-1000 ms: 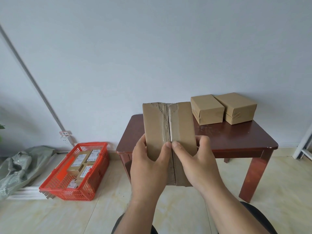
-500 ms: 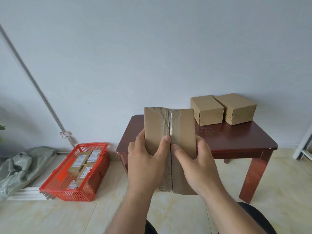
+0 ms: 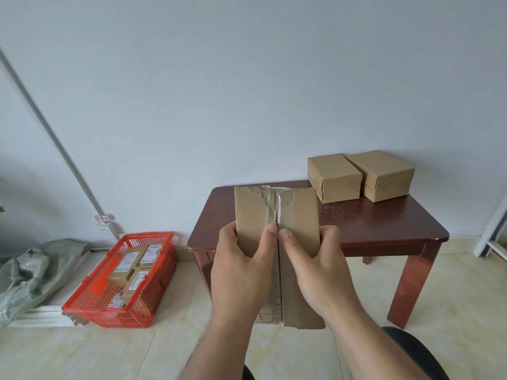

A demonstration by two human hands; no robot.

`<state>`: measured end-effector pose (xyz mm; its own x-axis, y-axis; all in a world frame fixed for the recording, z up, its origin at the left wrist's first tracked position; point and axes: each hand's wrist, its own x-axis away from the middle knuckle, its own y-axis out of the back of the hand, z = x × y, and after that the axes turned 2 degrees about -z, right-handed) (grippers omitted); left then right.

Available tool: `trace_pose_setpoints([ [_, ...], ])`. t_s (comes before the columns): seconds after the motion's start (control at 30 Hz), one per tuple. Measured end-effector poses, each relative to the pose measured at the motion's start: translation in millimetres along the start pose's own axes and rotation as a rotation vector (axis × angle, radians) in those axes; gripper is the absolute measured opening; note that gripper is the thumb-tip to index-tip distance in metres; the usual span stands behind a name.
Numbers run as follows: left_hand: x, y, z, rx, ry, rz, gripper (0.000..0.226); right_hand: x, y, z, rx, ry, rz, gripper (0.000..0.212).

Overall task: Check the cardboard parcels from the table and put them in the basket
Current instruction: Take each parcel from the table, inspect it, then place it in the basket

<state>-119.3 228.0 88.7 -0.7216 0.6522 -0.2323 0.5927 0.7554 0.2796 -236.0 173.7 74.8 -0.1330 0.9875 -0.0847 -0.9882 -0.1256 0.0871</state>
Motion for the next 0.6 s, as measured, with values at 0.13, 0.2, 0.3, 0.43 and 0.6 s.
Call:
trace_pose_setpoints([
  [0.13, -2.7, 0.2, -3.0, -0.059, -0.018, -0.007, 0.046, 4.2, -0.8, -2.8, -0.028, -0.009, -0.01, 0.042],
  [0.2, 0.9, -0.2, -1.0, -0.085, -0.044, 0.03, 0.058, 1.9, -0.8, -3.3, -0.016, -0.007, -0.019, 0.039],
  [0.3, 8.0, -3.0, 4.1, -0.1, -0.078, 0.065, 0.076, -5.2, 1.7, -0.3, -0.034, -0.017, -0.03, 0.039],
  [0.43, 11.0, -2.8, 5.5, -0.071, -0.079, 0.041, 0.069, -7.7, 3.8, 2.5, -0.033, -0.033, -0.027, 0.045],
  [0.6, 2.6, -0.6, -2.2, 0.049, -0.028, -0.009, 0.047, 0.9, 1.8, 2.6, -0.026, -0.003, 0.013, 0.051],
])
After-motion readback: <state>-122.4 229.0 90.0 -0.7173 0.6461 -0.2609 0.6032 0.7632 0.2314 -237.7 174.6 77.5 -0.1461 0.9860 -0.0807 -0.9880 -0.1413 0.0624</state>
